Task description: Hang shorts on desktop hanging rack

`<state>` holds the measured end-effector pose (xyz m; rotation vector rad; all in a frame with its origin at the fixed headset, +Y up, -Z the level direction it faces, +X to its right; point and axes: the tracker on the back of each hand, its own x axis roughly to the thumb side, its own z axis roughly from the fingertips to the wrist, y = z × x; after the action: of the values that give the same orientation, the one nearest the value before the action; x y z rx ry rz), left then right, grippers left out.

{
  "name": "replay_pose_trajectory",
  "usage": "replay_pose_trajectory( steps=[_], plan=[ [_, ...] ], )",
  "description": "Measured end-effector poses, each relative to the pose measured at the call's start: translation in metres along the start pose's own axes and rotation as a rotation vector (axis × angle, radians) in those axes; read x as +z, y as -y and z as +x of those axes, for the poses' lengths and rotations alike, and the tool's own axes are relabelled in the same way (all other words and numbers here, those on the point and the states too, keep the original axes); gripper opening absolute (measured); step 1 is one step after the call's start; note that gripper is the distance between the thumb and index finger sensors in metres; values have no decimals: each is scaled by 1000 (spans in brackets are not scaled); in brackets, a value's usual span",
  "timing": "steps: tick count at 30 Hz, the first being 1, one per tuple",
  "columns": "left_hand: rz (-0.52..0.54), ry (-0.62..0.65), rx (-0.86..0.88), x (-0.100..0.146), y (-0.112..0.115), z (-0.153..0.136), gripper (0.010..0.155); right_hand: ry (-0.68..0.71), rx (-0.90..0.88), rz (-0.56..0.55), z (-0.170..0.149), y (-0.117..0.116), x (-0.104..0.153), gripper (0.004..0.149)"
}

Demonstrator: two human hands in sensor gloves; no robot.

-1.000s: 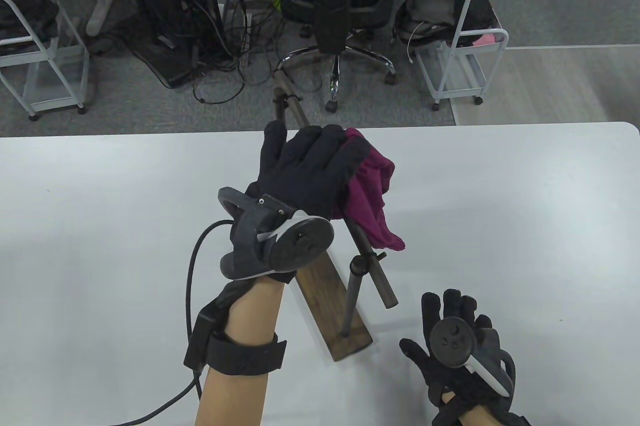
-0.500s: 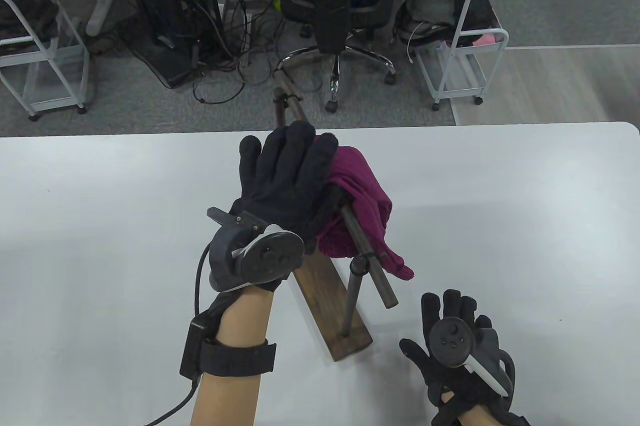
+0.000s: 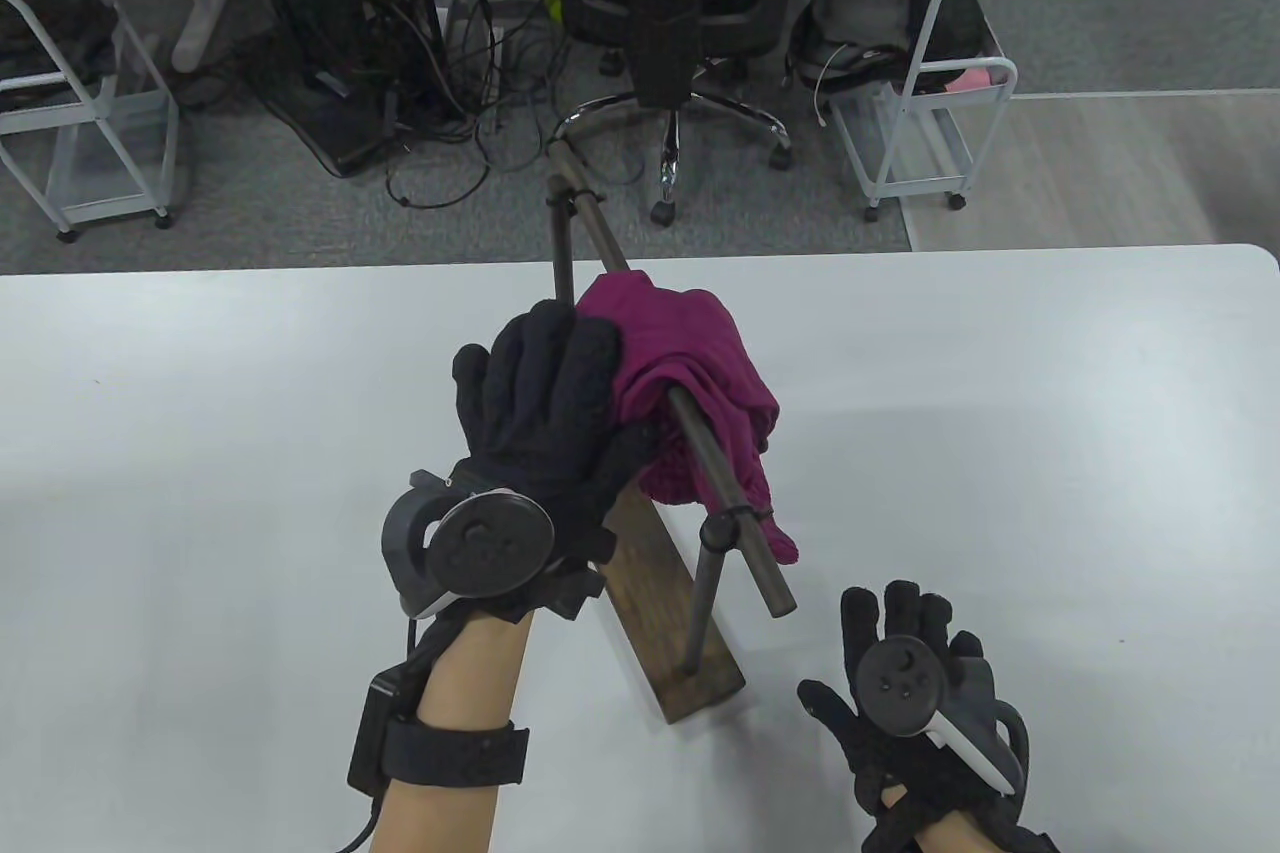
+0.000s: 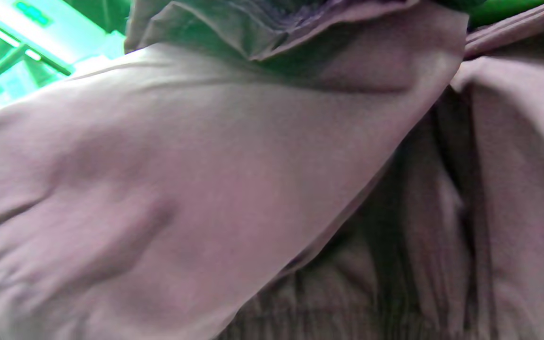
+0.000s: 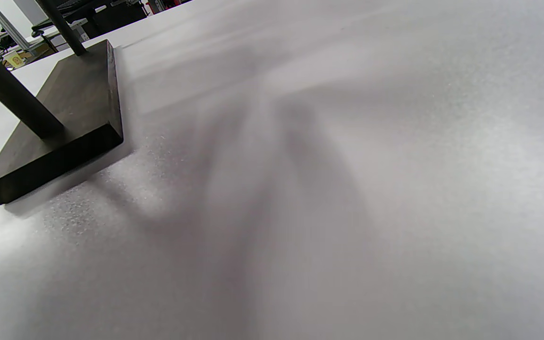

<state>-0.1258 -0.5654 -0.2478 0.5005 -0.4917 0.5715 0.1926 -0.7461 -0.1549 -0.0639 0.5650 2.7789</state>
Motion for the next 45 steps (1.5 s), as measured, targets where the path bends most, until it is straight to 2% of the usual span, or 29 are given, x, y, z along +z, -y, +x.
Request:
replay_pose_trajectory(
  steps=[9,27,45],
  plan=[
    [-86,-63,-4,25,6,-8,83,-3,11,7,1,-2,-1,83],
    [-254,-191,-78,84,9,-35,84,-13,12,0,2,-2,-1,83],
    [-422,-281,-63,139,27,-60,84,-20,14,-7,1,-2,-1,84]
  ],
)
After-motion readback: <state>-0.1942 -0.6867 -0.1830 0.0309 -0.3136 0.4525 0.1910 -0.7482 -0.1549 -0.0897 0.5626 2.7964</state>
